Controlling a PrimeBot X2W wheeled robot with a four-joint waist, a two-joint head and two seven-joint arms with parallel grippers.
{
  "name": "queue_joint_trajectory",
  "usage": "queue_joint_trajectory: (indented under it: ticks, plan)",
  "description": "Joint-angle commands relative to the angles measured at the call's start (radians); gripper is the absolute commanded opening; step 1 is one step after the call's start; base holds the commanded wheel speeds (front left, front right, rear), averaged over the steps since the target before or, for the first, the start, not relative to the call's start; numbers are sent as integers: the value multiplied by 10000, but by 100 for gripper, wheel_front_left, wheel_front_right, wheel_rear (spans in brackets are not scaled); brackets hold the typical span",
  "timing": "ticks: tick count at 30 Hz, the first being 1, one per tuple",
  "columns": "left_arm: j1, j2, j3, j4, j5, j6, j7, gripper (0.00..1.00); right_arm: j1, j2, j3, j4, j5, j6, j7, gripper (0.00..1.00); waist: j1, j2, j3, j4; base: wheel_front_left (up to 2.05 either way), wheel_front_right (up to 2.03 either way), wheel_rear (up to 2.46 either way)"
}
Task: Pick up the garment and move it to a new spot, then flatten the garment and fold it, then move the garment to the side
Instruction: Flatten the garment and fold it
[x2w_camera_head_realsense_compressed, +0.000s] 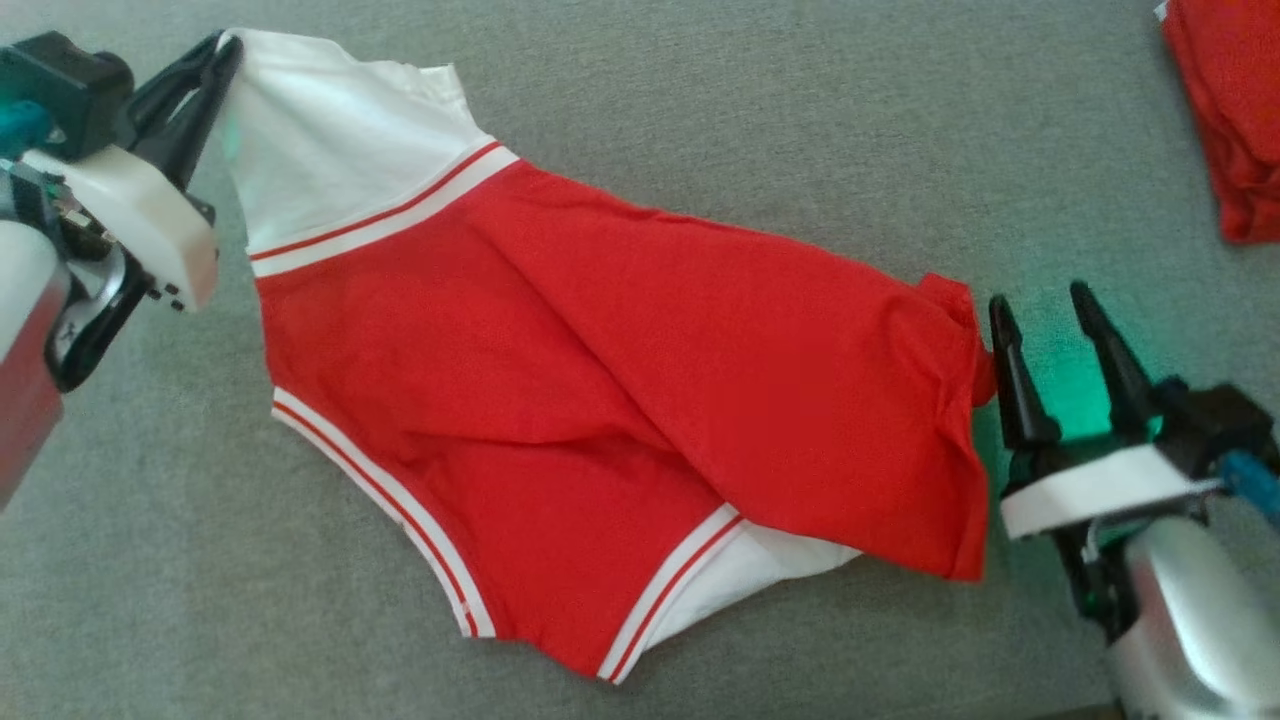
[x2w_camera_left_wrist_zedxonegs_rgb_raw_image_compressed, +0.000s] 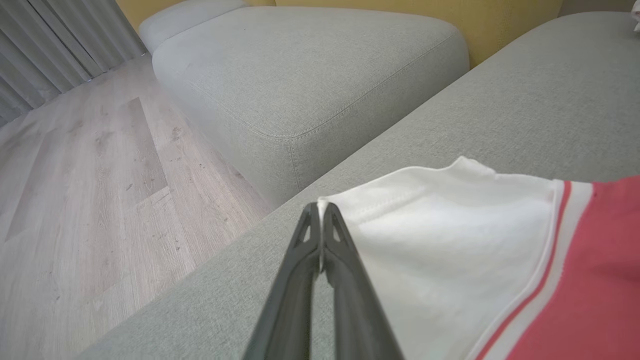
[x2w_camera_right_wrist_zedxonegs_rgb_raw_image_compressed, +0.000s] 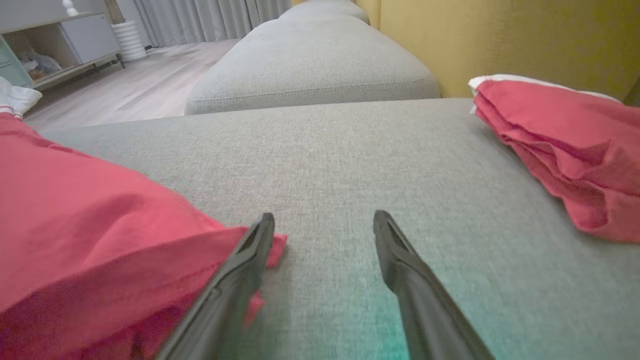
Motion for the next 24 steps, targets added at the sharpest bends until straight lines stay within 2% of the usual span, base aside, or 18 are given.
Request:
queue_joint_trajectory:
  ticks: [1,4,9,10,11,12,13,14,19,24]
  plan:
    - [-401,359,401,-96,12,-34,-99,0,-307,-273,298,-135,86,-7,-25,100,0,0,0,31,0,0,0]
    - [-434,300,321,-75,20,-62,-102,0,-617,-614,890,467,303,-7,-25,100,0,0,-20,97,0,0,0]
    - [-439,183,190,-58,-21,-108,-126,0,-1190,-1220,2471,1742,1110,-7,311,100,0,0,-102,214,0,0,0]
    - [-436,172,168,-57,-36,-116,-134,0,-1297,-1322,2746,1912,1314,-7,423,95,0,0,-117,231,0,0,0]
    - [-428,163,147,-58,-52,-125,-147,0,-1385,-1407,2974,2051,1531,-7,514,62,0,0,-137,248,0,0,0]
    - [-418,158,129,-63,-72,-132,-164,0,-1466,-1489,3184,2148,1732,-7,574,44,0,0,-155,265,0,0,0]
    - [-408,153,114,-71,-92,-140,-193,0,-1540,-1576,3387,2213,1914,-7,591,4,0,0,-177,283,0,0,0]
    - [-396,146,103,-85,-111,-147,-243,0,-1603,-1668,3583,2271,2080,-7,596,0,0,0,-202,305,0,0,0]
    - [-386,182,110,-93,-35,-148,-711,0,-2013,-2063,4101,2353,2674,-7,342,0,0,0,-365,357,0,0,0]
    - [-717,194,239,-137,382,90,-1535,0,-2929,-2337,3596,2022,2863,-7,29,0,0,0,-526,321,0,0,0]
